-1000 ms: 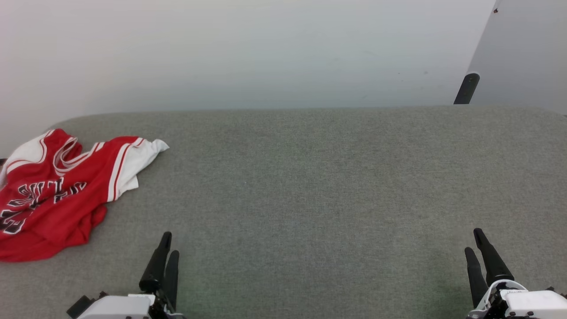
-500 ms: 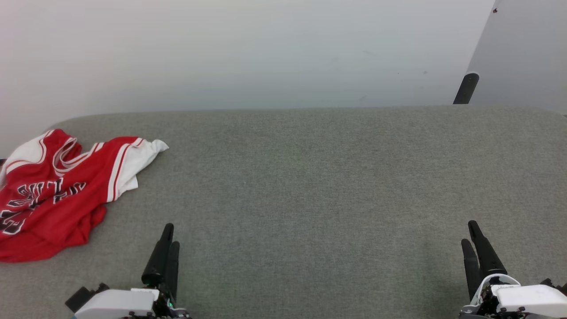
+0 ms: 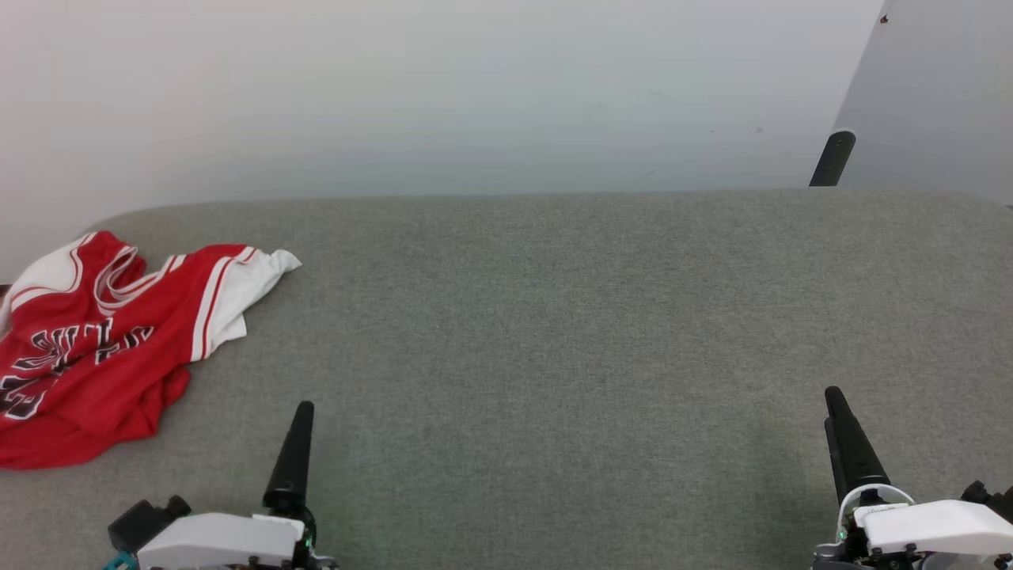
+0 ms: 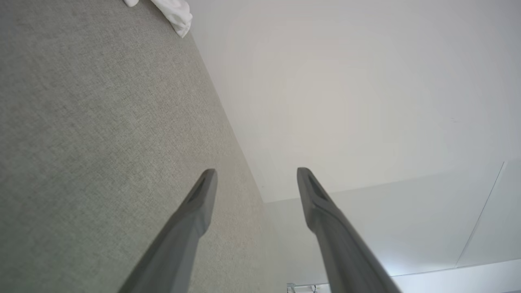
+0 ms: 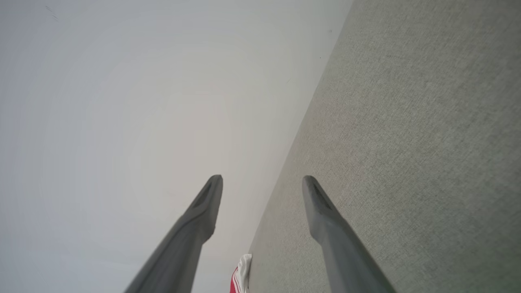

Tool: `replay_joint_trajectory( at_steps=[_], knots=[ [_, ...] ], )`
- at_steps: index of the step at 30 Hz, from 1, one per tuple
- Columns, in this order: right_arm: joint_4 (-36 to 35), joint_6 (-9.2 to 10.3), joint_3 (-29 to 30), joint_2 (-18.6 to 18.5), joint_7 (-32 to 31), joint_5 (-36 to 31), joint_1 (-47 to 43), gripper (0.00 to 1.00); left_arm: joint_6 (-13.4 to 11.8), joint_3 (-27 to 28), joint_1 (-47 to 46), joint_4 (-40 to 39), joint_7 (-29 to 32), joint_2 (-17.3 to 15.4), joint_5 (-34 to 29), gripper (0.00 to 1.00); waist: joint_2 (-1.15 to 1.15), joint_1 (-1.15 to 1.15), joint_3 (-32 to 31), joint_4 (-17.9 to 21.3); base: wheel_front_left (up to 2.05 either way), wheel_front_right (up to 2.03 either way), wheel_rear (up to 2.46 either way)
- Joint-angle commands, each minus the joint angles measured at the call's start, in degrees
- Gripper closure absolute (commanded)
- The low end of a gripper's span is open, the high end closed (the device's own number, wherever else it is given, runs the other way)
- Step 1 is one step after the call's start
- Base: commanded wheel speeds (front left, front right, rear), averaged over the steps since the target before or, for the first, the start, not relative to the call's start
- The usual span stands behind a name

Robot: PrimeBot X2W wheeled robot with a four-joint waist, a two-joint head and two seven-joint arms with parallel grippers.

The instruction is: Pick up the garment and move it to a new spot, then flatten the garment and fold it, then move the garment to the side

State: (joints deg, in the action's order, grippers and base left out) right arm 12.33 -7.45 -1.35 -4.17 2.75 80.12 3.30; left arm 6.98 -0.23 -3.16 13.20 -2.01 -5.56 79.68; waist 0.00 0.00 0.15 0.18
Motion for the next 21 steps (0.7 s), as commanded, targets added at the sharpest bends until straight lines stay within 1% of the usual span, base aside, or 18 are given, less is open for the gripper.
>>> replay_joint_trajectory(
  at_steps=[1,7,9,10,11,12,13,14,15,21],
  knots=[
    [-0.86,-0.03,-0.31,-0.32,0.49,-1.39,1.49,0.00,-0.26,-0.35,-1.00,-0.65,-0.42,-0.53,-1.44,0.00,0.00,0.00,-0.01,0.00,0.00,0.00,0.00],
    [-0.37,-0.03,-0.43,-0.30,1.65,-10.13,1.64,0.00,-1.91,-1.74,-1.53,0.26,-2.30,-1.56,-10.11,0.00,0.00,0.00,-0.06,-0.05,0.00,0.00,0.00],
    [-0.27,-0.03,-0.33,-0.20,2.04,-13.75,1.70,0.00,-2.55,-1.73,-1.70,0.28,-2.73,-1.72,-13.20,0.00,0.00,0.00,-0.06,-0.09,0.00,0.00,0.00],
    [-0.18,-0.03,-0.12,-0.03,2.44,-17.65,1.71,0.00,-3.01,-1.29,-1.83,-0.24,-3.12,-1.56,-16.47,0.00,0.00,0.00,-0.05,-0.13,0.00,0.00,0.00],
    [-0.18,-0.03,-0.12,-0.03,2.44,-17.65,1.71,0.00,-3.01,-1.29,-1.83,-0.24,-3.12,-1.56,-16.47,0.00,0.00,0.00,-0.05,-0.13,0.00,0.00,0.00],
    [0.23,-0.03,0.35,0.42,3.13,-24.61,1.66,0.00,-3.50,-0.77,-1.62,-1.21,-3.82,-1.29,-23.47,0.00,0.00,0.00,-0.07,-0.22,0.00,0.00,0.00],
    [0.23,-0.03,0.35,0.42,3.13,-24.61,1.66,0.00,-3.50,-0.77,-1.62,-1.21,-3.82,-1.29,-23.47,0.00,0.00,0.00,-0.07,-0.22,0.00,0.00,0.00],
    [0.37,-0.03,0.50,0.52,3.49,-28.43,1.64,0.00,-3.72,-0.71,-1.49,-1.50,-4.19,-1.39,-27.09,0.00,0.00,0.00,-0.08,-0.26,0.00,0.00,0.00],
    [0.37,-0.03,0.50,0.52,3.49,-28.43,1.64,0.00,-3.72,-0.71,-1.49,-1.50,-4.19,-1.39,-27.09,0.00,0.00,0.00,-0.08,-0.26,0.00,0.00,0.00],
    [0.54,-0.03,1.20,1.08,4.49,-36.81,1.57,0.00,-4.50,-0.46,-0.91,-3.38,-5.20,-1.04,-36.91,0.00,0.00,0.00,-0.20,-0.32,0.00,0.00,0.00]
  ],
)
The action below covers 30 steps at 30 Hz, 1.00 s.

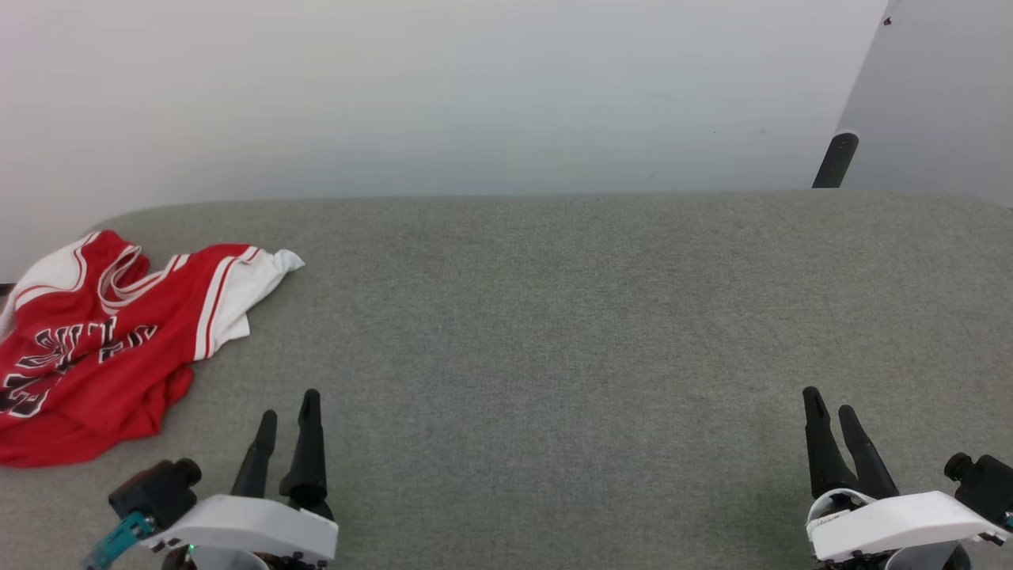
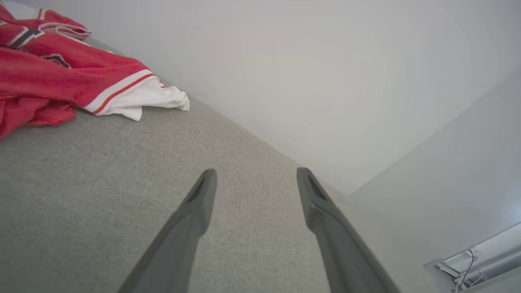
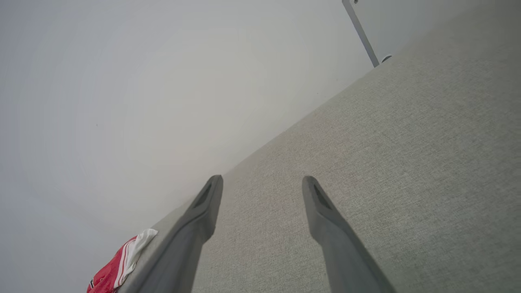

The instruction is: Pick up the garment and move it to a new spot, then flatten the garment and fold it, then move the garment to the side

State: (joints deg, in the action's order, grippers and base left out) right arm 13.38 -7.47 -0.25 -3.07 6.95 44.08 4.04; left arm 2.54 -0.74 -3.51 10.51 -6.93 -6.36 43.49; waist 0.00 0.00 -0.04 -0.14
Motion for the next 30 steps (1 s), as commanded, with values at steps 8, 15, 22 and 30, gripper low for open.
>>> replay_joint_trajectory(
  at_steps=[8,15,22,30],
  knots=[
    [-0.20,-0.02,0.49,0.25,1.70,-9.11,0.93,0.00,-0.32,0.03,0.16,-2.54,-1.70,0.10,-11.12,0.00,0.00,0.00,-0.13,0.02,0.00,0.00,0.00],
    [-0.15,-0.03,-0.11,0.25,2.78,-12.69,1.07,0.00,-0.44,-0.01,0.35,-3.41,-2.71,0.11,-17.25,0.00,0.00,0.00,-0.15,0.05,0.00,0.00,0.00],
    [-0.36,-0.03,-0.46,0.23,3.71,-16.06,1.38,0.00,-0.29,-0.18,0.59,-4.27,-3.66,0.13,-22.10,0.00,0.00,0.00,-0.08,0.14,0.00,0.00,0.00],
    [-0.67,-0.03,-0.64,0.22,4.74,-19.87,1.36,0.00,-0.15,-0.27,0.75,-4.62,-4.72,0.05,-26.63,0.00,0.00,0.00,-0.08,0.31,0.00,0.00,0.00]
  ],
)
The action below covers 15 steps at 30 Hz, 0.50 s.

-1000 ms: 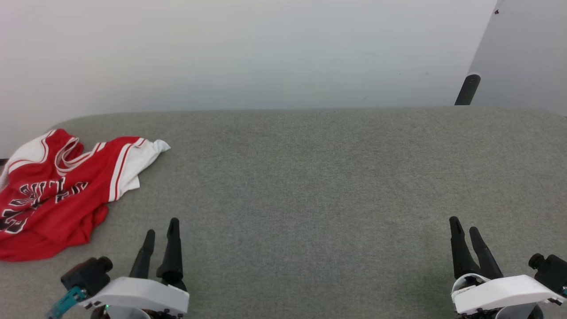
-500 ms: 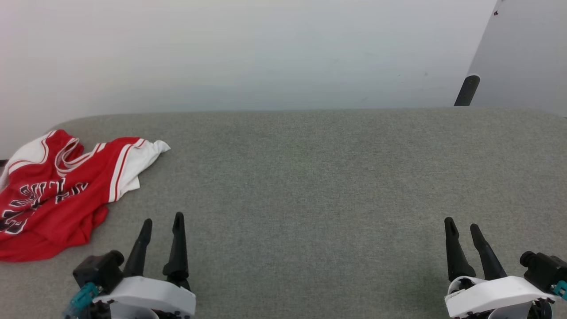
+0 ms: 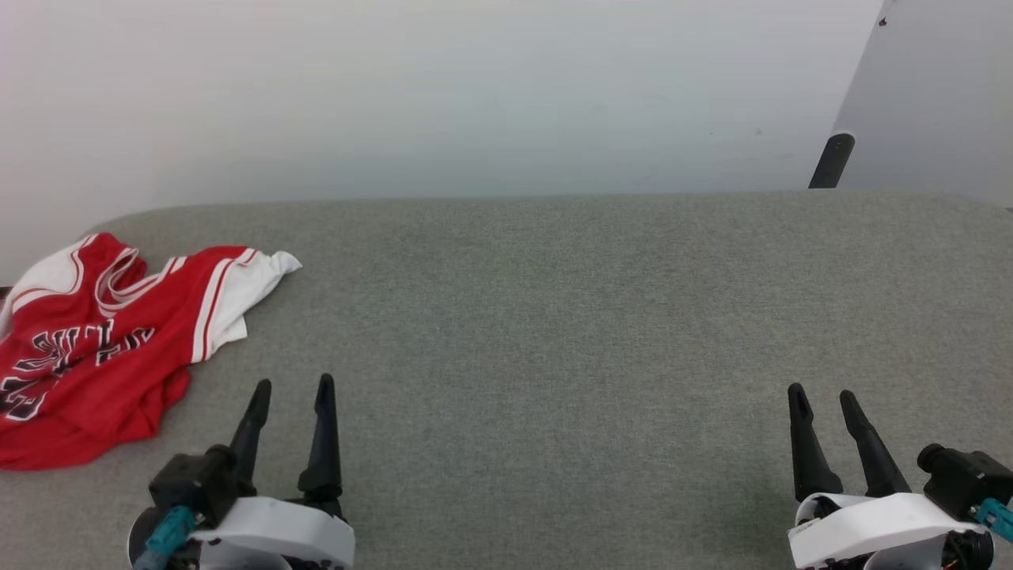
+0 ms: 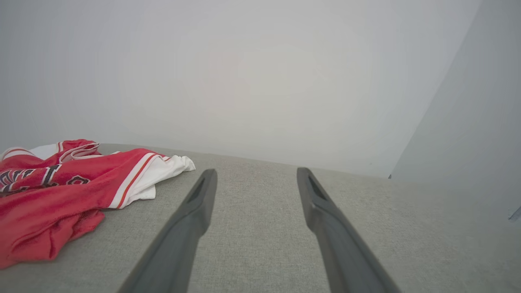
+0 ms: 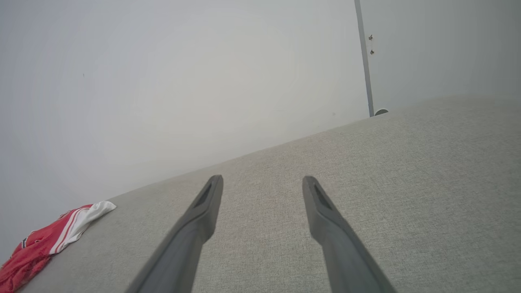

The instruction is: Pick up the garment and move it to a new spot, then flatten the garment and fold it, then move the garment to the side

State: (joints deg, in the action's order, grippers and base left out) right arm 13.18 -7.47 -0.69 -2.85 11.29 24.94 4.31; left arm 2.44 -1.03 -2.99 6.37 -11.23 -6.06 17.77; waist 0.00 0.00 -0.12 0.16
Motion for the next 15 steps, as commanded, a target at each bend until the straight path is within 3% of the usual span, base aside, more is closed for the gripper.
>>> replay_joint_trajectory(
  at_steps=[1,15],
  knots=[
    [-0.49,-0.03,-0.23,0.00,0.50,-1.11,1.08,0.00,-0.04,0.01,0.25,-0.49,-0.50,-0.26,-1.45,0.00,0.00,0.00,-0.02,0.02,0.00,0.00,0.00],
    [-0.77,-0.04,-0.74,-0.03,2.14,-7.14,1.06,0.00,0.56,0.18,0.22,-0.84,-2.22,-0.07,-8.04,0.00,0.00,0.00,-0.11,0.11,0.00,0.00,0.00]
  ],
)
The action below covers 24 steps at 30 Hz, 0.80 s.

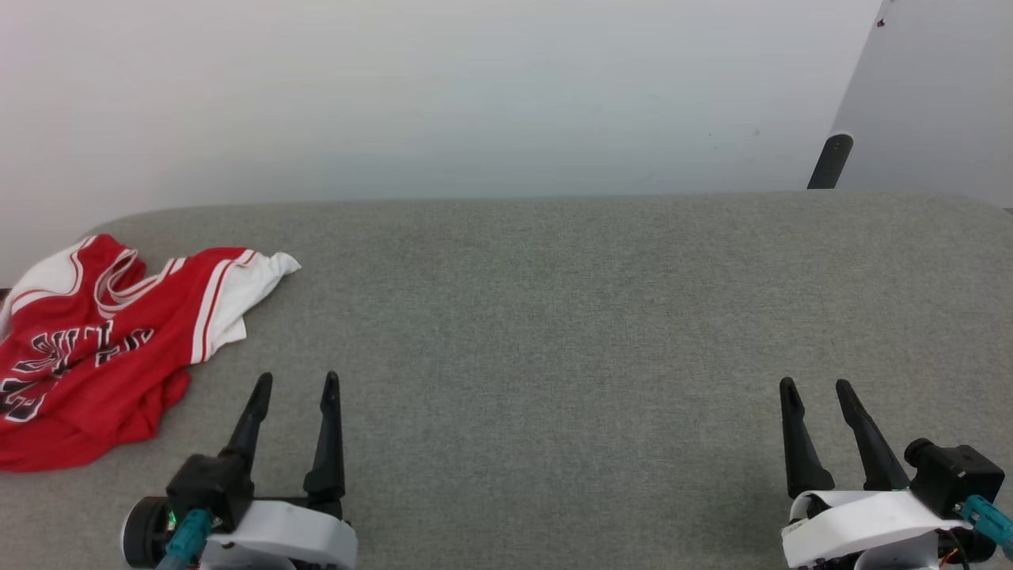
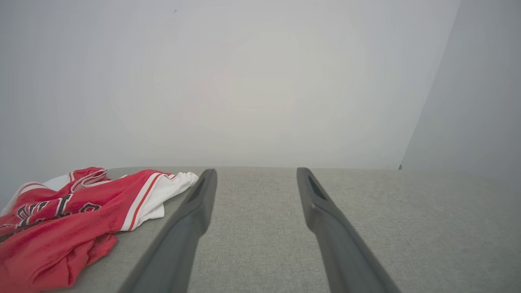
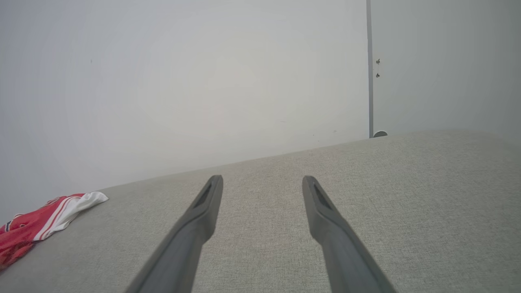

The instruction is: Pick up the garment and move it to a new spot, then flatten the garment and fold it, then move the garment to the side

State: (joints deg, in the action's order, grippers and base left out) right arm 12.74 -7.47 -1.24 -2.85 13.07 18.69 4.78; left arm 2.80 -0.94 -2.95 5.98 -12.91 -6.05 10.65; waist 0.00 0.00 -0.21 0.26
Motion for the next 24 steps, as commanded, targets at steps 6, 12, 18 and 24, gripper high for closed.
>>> replay_joint_trajectory(
  at_steps=[6,12,18,24],
  knots=[
    [-0.57,-0.04,-0.36,-0.04,0.88,-2.79,0.46,0.00,0.76,0.42,0.25,-0.21,-1.03,0.03,-2.62,0.00,0.00,0.00,-0.07,0.08,0.00,0.00,0.00],
    [-0.79,-0.04,-0.69,-0.04,1.57,-5.13,0.39,0.00,1.39,0.67,0.48,-0.12,-1.65,0.42,-4.46,0.00,0.00,0.00,-0.15,0.13,0.00,0.00,0.00],
    [-1.00,-0.04,-0.90,-0.05,2.17,-7.44,0.42,0.00,2.32,1.17,0.11,0.61,-2.27,0.67,-5.89,0.00,0.00,0.00,-0.18,0.18,0.00,0.00,0.00],
    [-1.05,-0.04,-0.84,-0.05,2.22,-7.80,0.24,0.00,3.32,1.61,-0.18,1.46,-2.20,0.99,-5.06,0.00,0.00,0.00,-0.25,0.09,0.00,0.00,0.00]
  ],
)
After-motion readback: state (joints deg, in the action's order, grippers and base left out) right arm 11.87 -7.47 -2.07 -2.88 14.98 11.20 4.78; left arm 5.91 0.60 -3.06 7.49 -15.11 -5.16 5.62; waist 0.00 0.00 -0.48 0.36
